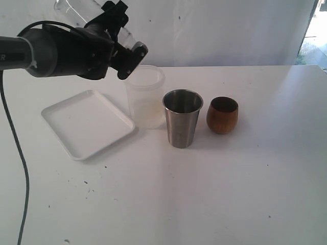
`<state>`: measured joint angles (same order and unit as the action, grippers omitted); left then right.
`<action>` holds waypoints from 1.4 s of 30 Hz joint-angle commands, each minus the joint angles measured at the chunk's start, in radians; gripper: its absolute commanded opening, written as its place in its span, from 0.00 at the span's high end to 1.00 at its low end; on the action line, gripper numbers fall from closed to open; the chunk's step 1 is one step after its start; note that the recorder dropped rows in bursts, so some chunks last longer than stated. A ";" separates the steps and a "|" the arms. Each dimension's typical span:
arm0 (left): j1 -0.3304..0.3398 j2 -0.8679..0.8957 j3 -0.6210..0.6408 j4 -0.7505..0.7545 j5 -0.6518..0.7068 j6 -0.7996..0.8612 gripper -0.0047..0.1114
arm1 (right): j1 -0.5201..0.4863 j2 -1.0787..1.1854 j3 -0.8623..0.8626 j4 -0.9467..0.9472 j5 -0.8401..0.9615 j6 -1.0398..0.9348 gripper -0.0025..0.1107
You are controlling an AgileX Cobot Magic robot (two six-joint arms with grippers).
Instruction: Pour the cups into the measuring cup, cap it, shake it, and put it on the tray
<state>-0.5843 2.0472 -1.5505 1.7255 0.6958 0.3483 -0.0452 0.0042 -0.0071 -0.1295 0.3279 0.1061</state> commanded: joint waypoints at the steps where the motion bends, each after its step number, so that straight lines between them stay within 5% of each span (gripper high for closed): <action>1: -0.007 -0.021 -0.010 0.019 0.078 -0.014 0.96 | 0.004 -0.004 0.007 0.002 -0.010 0.004 0.98; 15: -0.041 -0.021 -0.010 0.019 0.067 -0.081 0.96 | 0.004 -0.004 0.007 0.002 -0.010 0.004 0.98; 20: -0.037 -0.023 -0.010 -0.084 0.153 -0.370 0.96 | 0.004 -0.004 0.007 0.000 -0.010 0.003 0.98; 24: 0.000 -0.058 -0.008 -0.426 0.173 -0.759 0.96 | 0.004 -0.004 0.007 0.000 -0.010 0.003 0.98; 26: 0.049 -0.100 0.019 -0.656 0.007 -0.821 0.96 | 0.004 -0.004 0.007 0.000 -0.010 0.003 0.98; 30: 0.180 -0.213 0.181 -1.035 -0.556 -1.017 0.96 | 0.004 -0.004 0.007 0.000 -0.010 0.003 0.98; 33: 0.244 -0.256 0.304 -1.085 -0.848 -1.135 0.96 | 0.004 -0.004 0.007 0.000 -0.010 0.003 0.98; 42: 0.272 -0.341 0.452 -1.175 -0.963 -0.971 0.96 | 0.004 -0.004 0.007 0.000 -0.010 0.003 0.98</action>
<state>-0.3155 1.7524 -1.1298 0.6013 -0.2125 -0.6827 -0.0452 0.0042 -0.0071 -0.1295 0.3279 0.1080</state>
